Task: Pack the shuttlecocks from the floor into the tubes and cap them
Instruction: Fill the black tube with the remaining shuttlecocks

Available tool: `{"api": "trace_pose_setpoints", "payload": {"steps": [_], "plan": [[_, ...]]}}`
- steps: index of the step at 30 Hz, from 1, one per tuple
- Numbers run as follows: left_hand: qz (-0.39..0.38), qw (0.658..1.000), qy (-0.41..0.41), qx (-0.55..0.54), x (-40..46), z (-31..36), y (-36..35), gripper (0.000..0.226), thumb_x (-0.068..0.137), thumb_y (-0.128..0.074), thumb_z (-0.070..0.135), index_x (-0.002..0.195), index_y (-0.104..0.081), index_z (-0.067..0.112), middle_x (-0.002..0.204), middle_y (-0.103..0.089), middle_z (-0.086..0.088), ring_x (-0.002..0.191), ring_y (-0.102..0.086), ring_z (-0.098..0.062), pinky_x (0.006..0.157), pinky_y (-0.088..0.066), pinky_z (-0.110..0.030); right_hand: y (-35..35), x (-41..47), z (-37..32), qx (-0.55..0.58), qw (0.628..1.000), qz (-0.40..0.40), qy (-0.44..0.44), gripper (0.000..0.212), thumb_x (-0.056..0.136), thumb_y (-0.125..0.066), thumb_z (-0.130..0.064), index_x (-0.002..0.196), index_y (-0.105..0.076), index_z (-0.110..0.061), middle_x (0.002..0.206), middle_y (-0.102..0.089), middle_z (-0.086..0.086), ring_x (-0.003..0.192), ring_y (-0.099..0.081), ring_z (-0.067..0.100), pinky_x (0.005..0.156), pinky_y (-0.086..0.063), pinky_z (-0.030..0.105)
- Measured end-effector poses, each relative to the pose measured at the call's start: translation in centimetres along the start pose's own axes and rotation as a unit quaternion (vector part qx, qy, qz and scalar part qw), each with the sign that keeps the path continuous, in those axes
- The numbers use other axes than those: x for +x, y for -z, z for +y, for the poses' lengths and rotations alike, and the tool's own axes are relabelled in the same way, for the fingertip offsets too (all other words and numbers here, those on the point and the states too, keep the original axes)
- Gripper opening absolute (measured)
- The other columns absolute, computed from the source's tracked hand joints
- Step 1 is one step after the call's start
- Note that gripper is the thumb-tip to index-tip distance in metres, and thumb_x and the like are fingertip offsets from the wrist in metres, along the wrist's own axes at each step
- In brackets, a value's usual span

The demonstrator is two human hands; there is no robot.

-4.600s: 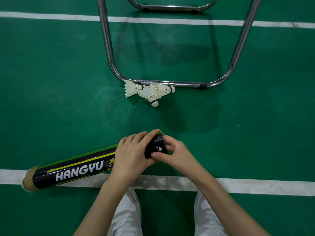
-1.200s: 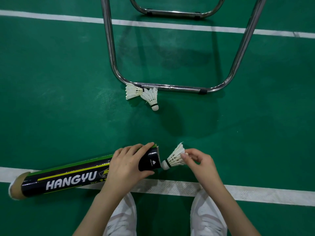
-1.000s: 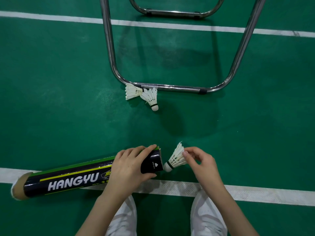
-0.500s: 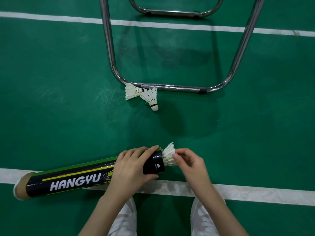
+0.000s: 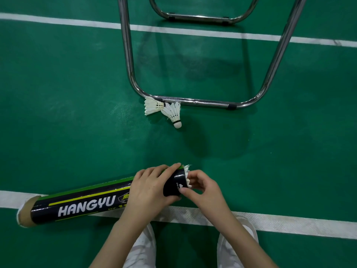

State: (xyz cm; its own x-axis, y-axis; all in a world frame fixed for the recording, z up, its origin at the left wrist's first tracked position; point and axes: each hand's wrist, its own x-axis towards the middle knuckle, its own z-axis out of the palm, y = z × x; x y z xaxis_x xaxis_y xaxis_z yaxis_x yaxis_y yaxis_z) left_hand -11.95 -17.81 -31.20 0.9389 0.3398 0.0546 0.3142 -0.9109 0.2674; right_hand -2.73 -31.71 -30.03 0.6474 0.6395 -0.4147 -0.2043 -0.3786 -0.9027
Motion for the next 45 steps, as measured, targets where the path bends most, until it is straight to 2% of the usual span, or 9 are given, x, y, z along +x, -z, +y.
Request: {"api": "trace_pose_setpoints", "payload": {"steps": [5, 9, 17, 21, 25, 31, 37, 41, 45], "plan": [[0.003, 1.000, -0.001, -0.002, 0.2, -0.1, 0.3, 0.075, 0.058, -0.055, 0.063, 0.126, -0.047, 0.033, 0.105, -0.066, 0.008, 0.089, -0.064, -0.018, 0.074, -0.049, -0.035, 0.3, 0.6, -0.5, 0.022, 1.000, -0.017, -0.004, 0.022, 0.075, -0.071, -0.001, 0.087, -0.063, -0.017, 0.081, -0.064, 0.002, 0.079, -0.060, 0.006, 0.077, -0.048, 0.018], [-0.012, 1.000, -0.001, -0.002, 0.4, -0.4, 0.2, 0.082, 0.055, -0.072, 0.060, 0.128, -0.044, 0.033, 0.105, -0.066, 0.006, 0.090, -0.064, -0.020, 0.075, -0.049, -0.037, 0.4, 1.0, -0.8, 0.022, 0.998, -0.051, -0.007, 0.020, 0.079, -0.068, -0.002, 0.090, -0.063, -0.018, 0.085, -0.066, 0.007, 0.082, -0.062, 0.006, 0.078, -0.048, 0.017], [-0.015, 1.000, 0.010, 0.001, 0.7, -0.9, 0.6, 0.084, 0.053, -0.078, 0.055, 0.128, -0.047, 0.032, 0.105, -0.066, 0.005, 0.090, -0.064, -0.021, 0.074, -0.049, -0.038, -0.2, 1.7, -1.5, 0.083, 0.987, -0.133, -0.018, 0.023, 0.090, -0.053, 0.003, 0.099, -0.057, -0.017, 0.088, -0.070, -0.001, 0.086, -0.065, 0.004, 0.077, -0.048, 0.017], [-0.028, 0.999, 0.028, -0.001, 1.2, -1.5, 0.8, 0.083, 0.055, -0.077, 0.057, 0.129, -0.047, 0.033, 0.108, -0.065, 0.005, 0.093, -0.063, -0.021, 0.075, -0.048, -0.038, 0.0, 2.9, -2.0, 0.063, 0.986, -0.157, -0.009, 0.022, 0.089, -0.053, 0.004, 0.098, -0.057, -0.015, 0.090, -0.068, 0.002, 0.086, -0.063, 0.006, 0.082, -0.049, 0.017], [-0.032, 0.998, 0.046, -0.008, 2.2, -2.3, 1.2, 0.085, 0.054, -0.077, 0.057, 0.130, -0.048, 0.032, 0.109, -0.065, 0.004, 0.094, -0.063, -0.024, 0.076, -0.047, -0.038, 0.8, 5.3, -2.8, 0.016, 0.985, -0.172, 0.019, 0.024, 0.083, -0.061, 0.006, 0.093, -0.058, -0.016, 0.090, -0.064, 0.000, 0.079, -0.062, -0.004, 0.078, -0.049, 0.014], [-0.005, 0.997, 0.072, -0.019, 2.4, -3.8, 1.9, 0.086, 0.055, -0.078, 0.055, 0.131, -0.045, 0.032, 0.109, -0.065, 0.003, 0.093, -0.062, -0.026, 0.077, -0.046, -0.039, 3.3, 10.3, -4.5, -0.042, 0.990, -0.130, 0.045, 0.017, 0.085, -0.061, 0.000, 0.100, -0.058, -0.010, 0.100, -0.065, 0.007, 0.084, -0.062, 0.000, 0.081, -0.047, 0.010], [-0.015, 0.996, 0.084, -0.017, 2.0, -4.1, 2.0, 0.086, 0.056, -0.077, 0.056, 0.132, -0.044, 0.033, 0.110, -0.064, 0.003, 0.095, -0.061, -0.025, 0.079, -0.046, -0.039, 4.1, 15.6, -5.5, -0.156, 0.979, -0.105, 0.074, 0.029, 0.086, -0.064, -0.011, 0.113, -0.054, -0.009, 0.110, -0.064, 0.004, 0.095, -0.061, 0.011, 0.087, -0.048, 0.020], [-0.018, 0.996, 0.082, -0.012, 1.9, -4.0, 2.1, 0.086, 0.056, -0.077, 0.056, 0.132, -0.044, 0.032, 0.110, -0.064, 0.004, 0.094, -0.062, -0.025, 0.078, -0.046, -0.039, 3.3, 17.7, -5.7, -0.231, 0.965, -0.085, 0.096, 0.048, 0.084, -0.068, -0.023, 0.126, -0.047, -0.015, 0.127, -0.053, 0.003, 0.098, -0.056, 0.016, 0.077, -0.043, 0.018], [-0.020, 0.996, 0.091, -0.015, 2.1, -4.1, 2.5, 0.086, 0.057, -0.077, 0.056, 0.133, -0.043, 0.034, 0.112, -0.063, 0.005, 0.097, -0.061, -0.024, 0.079, -0.045, -0.039, 2.8, 18.8, -6.2, -0.270, 0.952, -0.082, 0.119, 0.066, 0.081, -0.070, -0.017, 0.137, -0.035, -0.015, 0.141, -0.034, 0.006, 0.120, -0.041, 0.020, 0.099, -0.037, 0.031]]}}
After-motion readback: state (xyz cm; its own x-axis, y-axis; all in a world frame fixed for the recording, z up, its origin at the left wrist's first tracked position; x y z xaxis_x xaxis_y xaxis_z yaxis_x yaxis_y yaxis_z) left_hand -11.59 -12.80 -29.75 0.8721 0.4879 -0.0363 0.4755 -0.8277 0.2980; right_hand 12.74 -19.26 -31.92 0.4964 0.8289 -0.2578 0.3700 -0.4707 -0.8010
